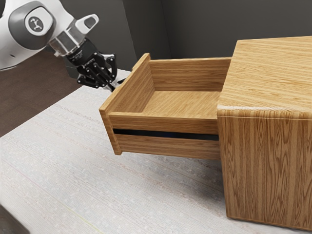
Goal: Pull the drawer handle with one arm to open the drawer
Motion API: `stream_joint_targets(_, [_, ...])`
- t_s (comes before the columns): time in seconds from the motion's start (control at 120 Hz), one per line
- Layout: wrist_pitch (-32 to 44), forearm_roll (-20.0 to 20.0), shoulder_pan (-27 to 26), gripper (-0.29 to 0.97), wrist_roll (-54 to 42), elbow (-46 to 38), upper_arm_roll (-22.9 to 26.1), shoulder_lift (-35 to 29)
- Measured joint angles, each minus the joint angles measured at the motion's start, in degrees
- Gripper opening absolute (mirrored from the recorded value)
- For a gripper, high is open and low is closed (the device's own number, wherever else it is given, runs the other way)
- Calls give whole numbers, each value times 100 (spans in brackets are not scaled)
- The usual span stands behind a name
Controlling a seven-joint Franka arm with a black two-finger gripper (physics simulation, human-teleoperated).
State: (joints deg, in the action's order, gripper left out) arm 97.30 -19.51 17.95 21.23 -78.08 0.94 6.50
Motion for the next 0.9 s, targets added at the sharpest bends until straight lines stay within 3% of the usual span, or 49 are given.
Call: stream_joint_targets(0.9, [-90, -38, 5, -6, -72, -51, -28, -111])
